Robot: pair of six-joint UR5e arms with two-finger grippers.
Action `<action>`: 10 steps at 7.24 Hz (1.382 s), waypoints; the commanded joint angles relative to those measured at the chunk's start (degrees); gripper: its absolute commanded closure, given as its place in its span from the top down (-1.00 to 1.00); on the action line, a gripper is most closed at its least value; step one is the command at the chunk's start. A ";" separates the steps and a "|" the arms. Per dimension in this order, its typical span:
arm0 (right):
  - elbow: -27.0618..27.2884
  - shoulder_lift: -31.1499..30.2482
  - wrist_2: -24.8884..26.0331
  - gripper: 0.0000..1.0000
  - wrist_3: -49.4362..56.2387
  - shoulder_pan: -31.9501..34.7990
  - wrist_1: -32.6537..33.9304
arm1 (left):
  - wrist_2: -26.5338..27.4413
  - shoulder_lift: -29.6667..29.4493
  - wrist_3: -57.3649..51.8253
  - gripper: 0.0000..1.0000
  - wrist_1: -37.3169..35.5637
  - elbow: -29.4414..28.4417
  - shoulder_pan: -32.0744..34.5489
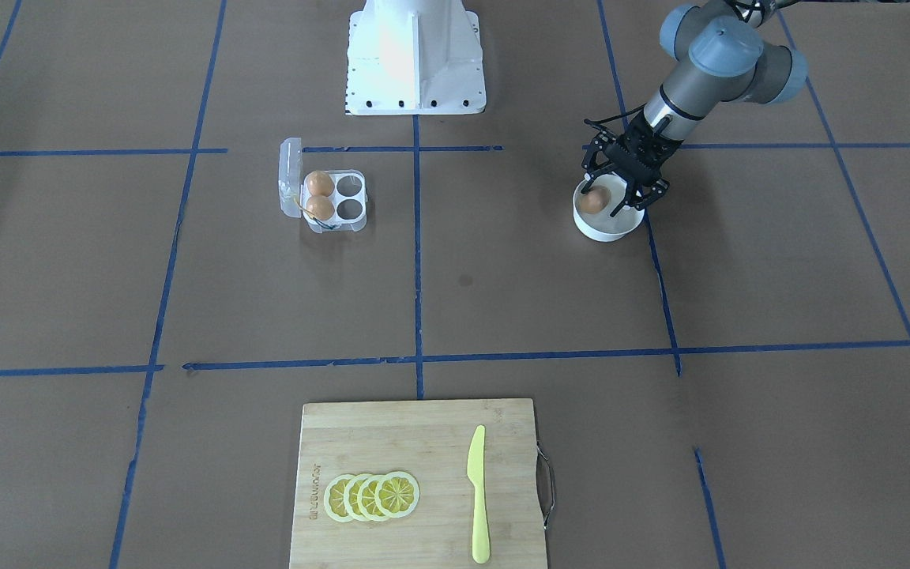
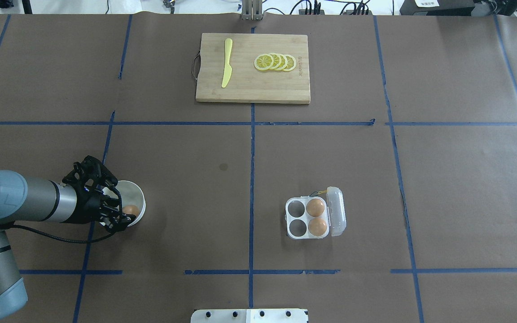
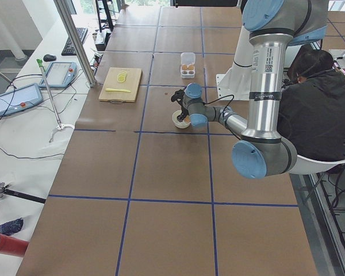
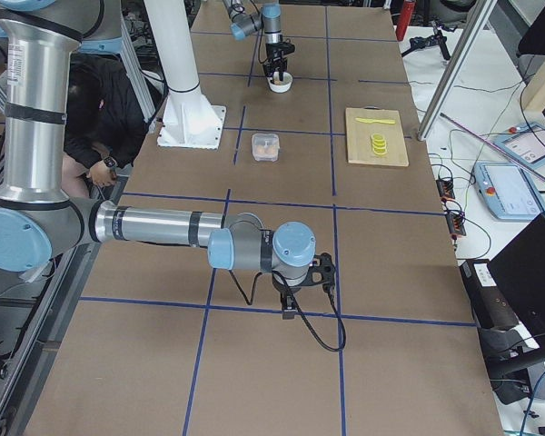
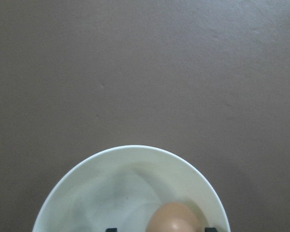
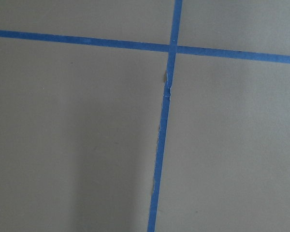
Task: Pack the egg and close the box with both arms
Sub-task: 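Close the left gripper on the brown egg and lift it from the bowl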
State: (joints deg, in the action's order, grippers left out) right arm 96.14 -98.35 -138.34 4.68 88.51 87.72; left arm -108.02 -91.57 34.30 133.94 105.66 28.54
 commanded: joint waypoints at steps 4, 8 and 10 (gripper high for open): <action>-0.16 0.00 0.00 1.00 0.07 0.00 0.00 | 0.09 -0.46 -0.11 0.26 0.00 -0.81 -0.16; -0.43 0.00 0.00 1.00 0.07 0.00 -0.09 | 0.09 -0.46 -0.55 -1.00 0.09 0.32 0.45; -0.43 0.00 0.00 1.00 0.07 0.00 -0.09 | -0.17 -0.10 -2.21 -1.00 0.09 6.63 2.81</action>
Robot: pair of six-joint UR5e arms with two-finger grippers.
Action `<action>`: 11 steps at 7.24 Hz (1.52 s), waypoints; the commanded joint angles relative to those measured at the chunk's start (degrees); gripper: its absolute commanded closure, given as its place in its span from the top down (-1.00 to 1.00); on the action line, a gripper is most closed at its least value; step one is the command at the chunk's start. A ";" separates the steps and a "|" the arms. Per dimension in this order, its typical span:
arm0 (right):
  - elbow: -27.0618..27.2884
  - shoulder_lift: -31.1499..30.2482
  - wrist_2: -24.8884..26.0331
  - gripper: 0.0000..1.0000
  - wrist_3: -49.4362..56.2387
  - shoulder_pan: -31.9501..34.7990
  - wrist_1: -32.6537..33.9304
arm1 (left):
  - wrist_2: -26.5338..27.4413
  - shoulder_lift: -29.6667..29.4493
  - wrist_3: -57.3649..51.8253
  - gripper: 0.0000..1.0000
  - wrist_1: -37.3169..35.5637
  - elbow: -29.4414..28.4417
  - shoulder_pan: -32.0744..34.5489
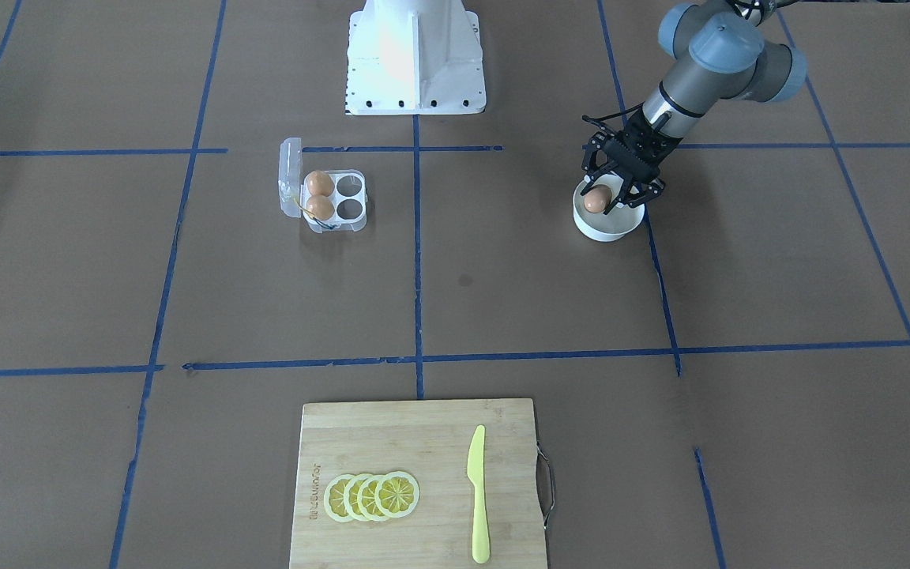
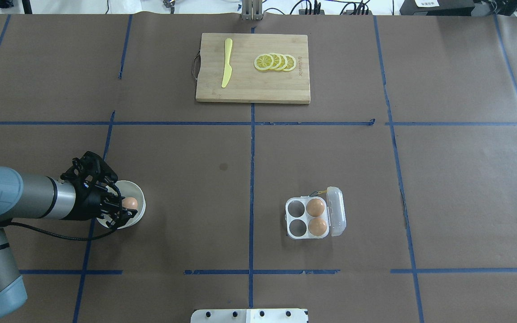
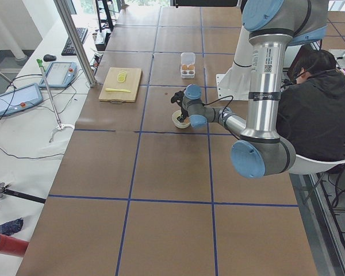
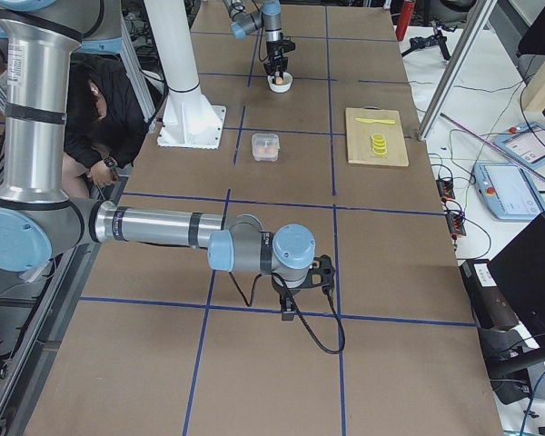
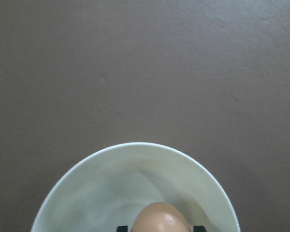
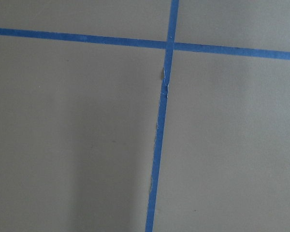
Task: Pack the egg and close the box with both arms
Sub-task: 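Close the left gripper on the brown egg and lift it from the bowl, then carry the egg with the left gripper to the clear egg carton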
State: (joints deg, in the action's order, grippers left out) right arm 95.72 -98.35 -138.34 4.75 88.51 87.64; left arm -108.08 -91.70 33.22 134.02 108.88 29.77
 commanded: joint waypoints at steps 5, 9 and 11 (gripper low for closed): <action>-0.18 0.00 0.00 1.00 0.00 0.00 -0.02 | 0.06 -15.60 -5.43 -1.00 16.25 -2.62 3.63; -0.36 0.09 0.09 1.00 0.00 0.00 0.07 | 18.74 -26.29 -11.42 -0.94 29.19 -17.35 -11.20; -0.36 0.09 0.26 1.00 0.00 0.00 0.07 | 23.58 -32.11 -12.48 -0.94 29.45 -23.95 -17.69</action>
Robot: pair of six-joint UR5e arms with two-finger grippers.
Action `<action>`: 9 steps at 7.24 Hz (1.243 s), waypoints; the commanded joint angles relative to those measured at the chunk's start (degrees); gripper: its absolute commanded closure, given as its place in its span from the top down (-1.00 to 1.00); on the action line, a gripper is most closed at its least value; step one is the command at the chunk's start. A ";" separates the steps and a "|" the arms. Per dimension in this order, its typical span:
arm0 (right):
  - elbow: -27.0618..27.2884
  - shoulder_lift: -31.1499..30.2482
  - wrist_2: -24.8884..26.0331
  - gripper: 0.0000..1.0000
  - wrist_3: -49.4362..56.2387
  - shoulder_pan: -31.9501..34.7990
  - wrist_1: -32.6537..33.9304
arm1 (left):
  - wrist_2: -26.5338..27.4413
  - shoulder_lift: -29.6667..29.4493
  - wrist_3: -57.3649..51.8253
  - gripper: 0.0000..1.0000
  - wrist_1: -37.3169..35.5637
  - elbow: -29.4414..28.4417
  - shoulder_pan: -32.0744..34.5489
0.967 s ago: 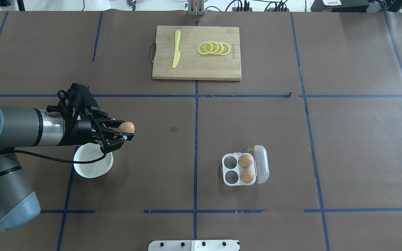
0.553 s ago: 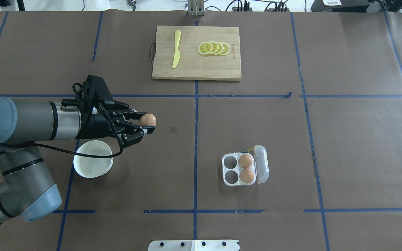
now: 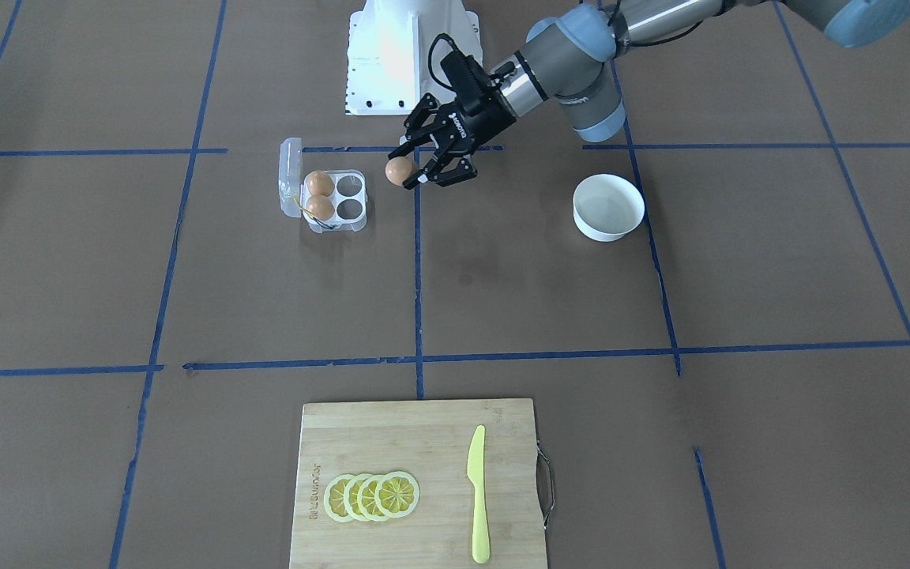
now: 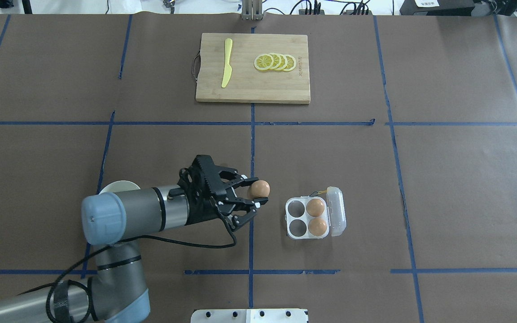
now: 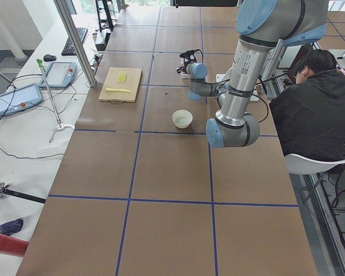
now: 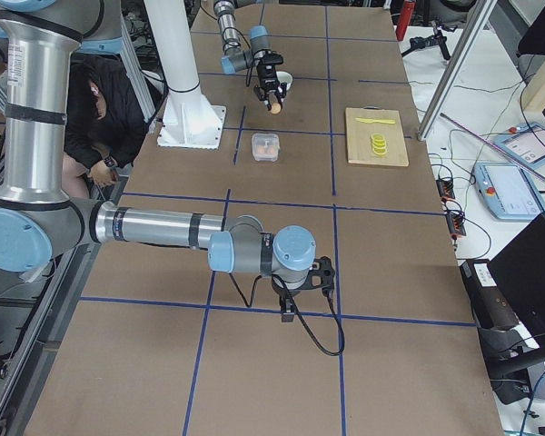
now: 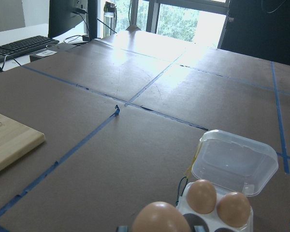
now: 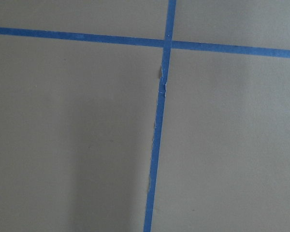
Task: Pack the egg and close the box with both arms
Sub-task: 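Carry the egg with the left gripper to the clear egg carton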
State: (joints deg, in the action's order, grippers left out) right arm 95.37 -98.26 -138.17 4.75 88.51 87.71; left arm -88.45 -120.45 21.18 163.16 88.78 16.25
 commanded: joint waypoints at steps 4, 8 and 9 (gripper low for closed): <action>-0.53 -0.09 0.01 1.00 0.00 0.00 0.01 | 5.92 -6.89 -0.43 -0.59 0.41 -7.12 -5.97; -0.89 -0.17 -0.08 1.00 0.00 0.00 0.01 | 5.92 -8.22 -0.43 -0.32 0.32 -9.06 -5.97; -0.97 -0.09 0.01 1.00 0.00 0.00 0.01 | 5.92 -8.13 -0.43 0.15 0.23 -9.58 -5.97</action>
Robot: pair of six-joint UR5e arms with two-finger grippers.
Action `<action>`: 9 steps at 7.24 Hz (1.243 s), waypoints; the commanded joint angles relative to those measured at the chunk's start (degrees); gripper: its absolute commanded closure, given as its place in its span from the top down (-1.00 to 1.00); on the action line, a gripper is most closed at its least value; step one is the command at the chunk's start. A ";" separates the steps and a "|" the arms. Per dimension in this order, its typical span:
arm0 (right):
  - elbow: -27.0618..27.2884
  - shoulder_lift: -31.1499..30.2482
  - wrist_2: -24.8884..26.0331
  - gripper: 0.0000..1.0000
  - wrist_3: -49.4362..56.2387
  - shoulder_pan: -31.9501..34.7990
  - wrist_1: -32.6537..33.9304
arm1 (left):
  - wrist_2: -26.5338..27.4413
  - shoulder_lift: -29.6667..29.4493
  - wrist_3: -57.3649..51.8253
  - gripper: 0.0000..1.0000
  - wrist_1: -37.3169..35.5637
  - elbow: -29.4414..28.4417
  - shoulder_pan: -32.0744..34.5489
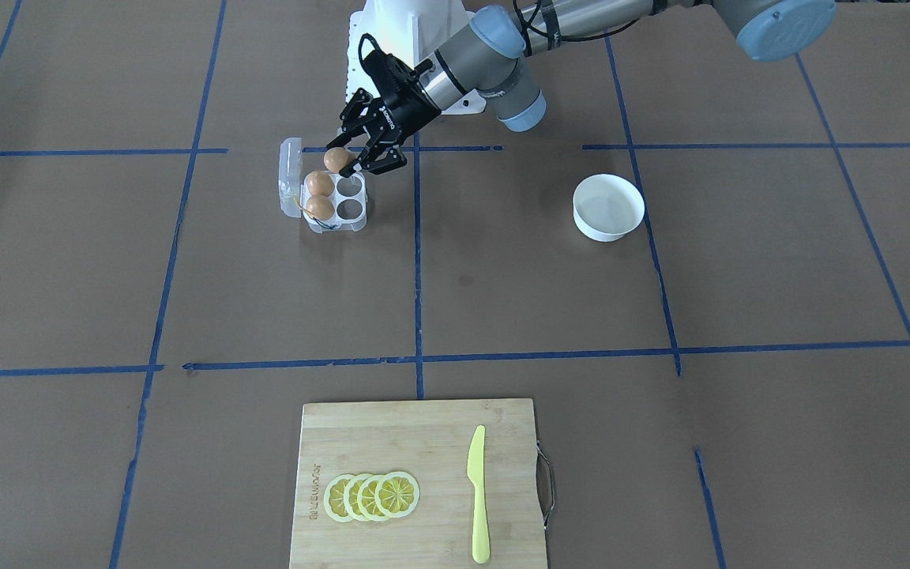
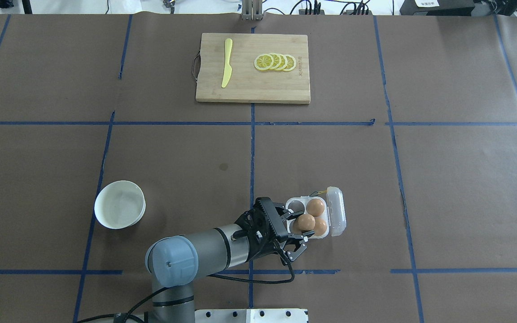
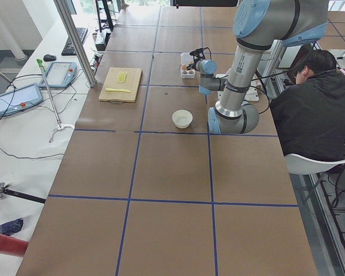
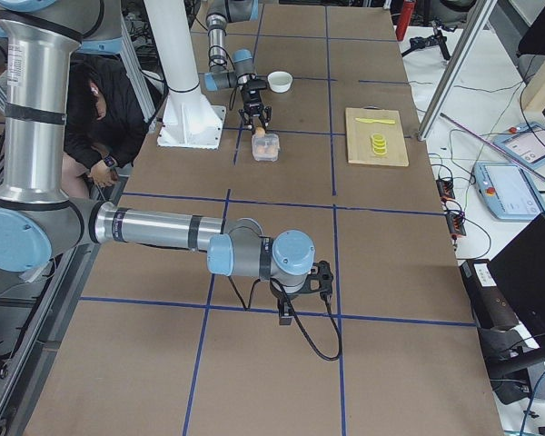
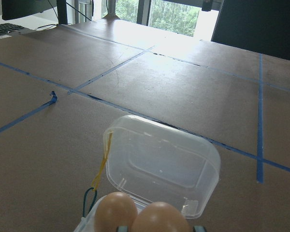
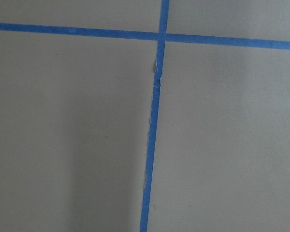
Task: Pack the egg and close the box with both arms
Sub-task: 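Carry the egg with the left gripper to the clear egg carton, then lower the egg into the empty carton cup and open the left gripper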
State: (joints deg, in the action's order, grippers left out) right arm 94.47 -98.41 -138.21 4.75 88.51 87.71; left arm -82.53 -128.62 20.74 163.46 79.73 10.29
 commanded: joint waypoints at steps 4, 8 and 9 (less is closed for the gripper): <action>-0.08 0.06 -0.04 1.00 0.00 0.00 0.00 | -0.17 -0.06 0.00 1.00 0.02 -0.02 0.17; -0.25 -0.11 -0.13 1.00 -0.09 0.00 0.00 | -8.08 5.27 0.44 1.00 -20.18 13.53 9.73; -0.34 -0.12 -0.04 1.00 0.00 0.09 0.00 | -8.26 6.96 0.61 1.00 -29.16 19.18 12.10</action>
State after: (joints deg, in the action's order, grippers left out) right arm 94.20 -98.46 -138.28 4.71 88.52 87.72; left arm -89.86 -124.30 21.18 145.32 91.59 19.26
